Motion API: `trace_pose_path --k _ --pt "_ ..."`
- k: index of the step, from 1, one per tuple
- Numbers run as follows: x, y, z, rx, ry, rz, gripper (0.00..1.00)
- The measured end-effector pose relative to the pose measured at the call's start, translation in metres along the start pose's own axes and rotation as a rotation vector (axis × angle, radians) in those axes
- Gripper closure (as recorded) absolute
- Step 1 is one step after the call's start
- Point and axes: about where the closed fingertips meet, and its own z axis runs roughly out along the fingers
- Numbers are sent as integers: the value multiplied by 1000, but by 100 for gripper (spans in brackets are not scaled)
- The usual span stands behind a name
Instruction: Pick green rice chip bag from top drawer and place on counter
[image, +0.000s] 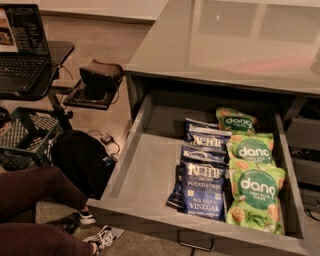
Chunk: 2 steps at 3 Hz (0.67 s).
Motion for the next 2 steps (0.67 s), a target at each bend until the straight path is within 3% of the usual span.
trace_pose_path --k 1,2 --pt "3 17 11 -73 -190 -27 0" --pt "-21 34 19 -111 -350 -43 0"
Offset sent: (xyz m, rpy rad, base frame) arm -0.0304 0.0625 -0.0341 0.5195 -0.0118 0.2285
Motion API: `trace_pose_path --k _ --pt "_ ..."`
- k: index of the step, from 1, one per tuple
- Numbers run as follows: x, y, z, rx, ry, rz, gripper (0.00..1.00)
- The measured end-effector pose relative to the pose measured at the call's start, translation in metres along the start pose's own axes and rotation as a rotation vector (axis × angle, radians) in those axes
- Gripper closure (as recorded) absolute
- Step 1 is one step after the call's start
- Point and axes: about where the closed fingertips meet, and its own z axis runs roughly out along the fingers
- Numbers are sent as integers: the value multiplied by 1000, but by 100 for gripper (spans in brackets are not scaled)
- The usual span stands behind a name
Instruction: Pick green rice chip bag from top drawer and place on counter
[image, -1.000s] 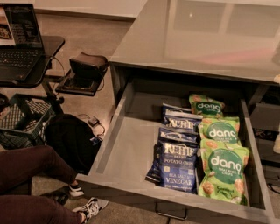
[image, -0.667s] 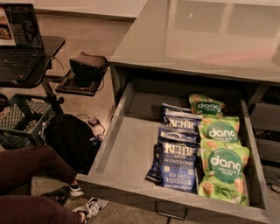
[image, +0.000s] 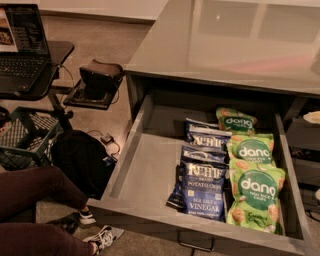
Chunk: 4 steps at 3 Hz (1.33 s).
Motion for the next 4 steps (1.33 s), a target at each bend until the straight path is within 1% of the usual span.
trace_pose_path --k 1,2,3,4 --pt "-12 12 29 -16 -24 -25 0" --pt "2 21 65 -53 32 -25 0" --pt "26 22 93 -111 81 -1 0" --pt "48 21 115 -164 116 27 0"
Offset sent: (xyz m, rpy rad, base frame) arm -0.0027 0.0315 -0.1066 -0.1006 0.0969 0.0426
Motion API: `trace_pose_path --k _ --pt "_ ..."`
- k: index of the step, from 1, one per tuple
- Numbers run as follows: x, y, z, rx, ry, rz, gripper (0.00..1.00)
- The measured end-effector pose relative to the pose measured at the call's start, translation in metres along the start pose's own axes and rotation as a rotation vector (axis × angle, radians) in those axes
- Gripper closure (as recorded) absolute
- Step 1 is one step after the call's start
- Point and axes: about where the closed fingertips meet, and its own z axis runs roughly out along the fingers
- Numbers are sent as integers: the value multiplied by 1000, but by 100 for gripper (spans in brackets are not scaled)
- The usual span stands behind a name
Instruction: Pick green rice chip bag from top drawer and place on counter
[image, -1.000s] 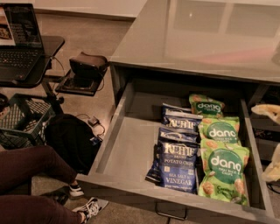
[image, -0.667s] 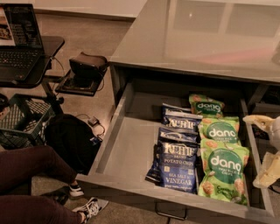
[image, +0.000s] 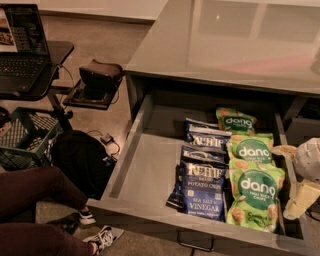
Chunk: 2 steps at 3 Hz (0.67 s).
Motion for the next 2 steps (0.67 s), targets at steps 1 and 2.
trace_pose_path --k 1,2 --pt "16 -4 17 -29 48 34 0" --pt "17 -3 23 -36 50 38 0"
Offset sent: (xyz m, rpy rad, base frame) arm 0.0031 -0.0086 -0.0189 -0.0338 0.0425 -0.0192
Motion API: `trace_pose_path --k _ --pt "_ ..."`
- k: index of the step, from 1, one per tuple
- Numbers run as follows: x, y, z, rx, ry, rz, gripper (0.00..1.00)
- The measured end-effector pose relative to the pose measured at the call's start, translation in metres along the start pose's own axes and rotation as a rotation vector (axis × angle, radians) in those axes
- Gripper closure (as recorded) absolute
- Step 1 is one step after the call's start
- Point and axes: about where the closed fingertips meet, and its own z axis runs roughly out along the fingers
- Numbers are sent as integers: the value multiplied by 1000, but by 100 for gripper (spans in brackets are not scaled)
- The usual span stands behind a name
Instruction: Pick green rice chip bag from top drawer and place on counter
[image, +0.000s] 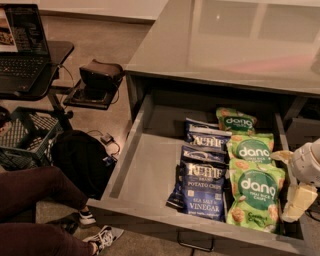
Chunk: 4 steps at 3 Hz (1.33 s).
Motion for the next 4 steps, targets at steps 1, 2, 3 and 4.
trace_pose_path --k 1,2,3,4 --pt "-5 1 18 -14 -15 -18 0" --pt "-13 -1 34 -29 -32 -42 0" --pt "-20 -5 50 -47 -52 -57 0" --pt "-14 -10 70 -54 -76 -32 0"
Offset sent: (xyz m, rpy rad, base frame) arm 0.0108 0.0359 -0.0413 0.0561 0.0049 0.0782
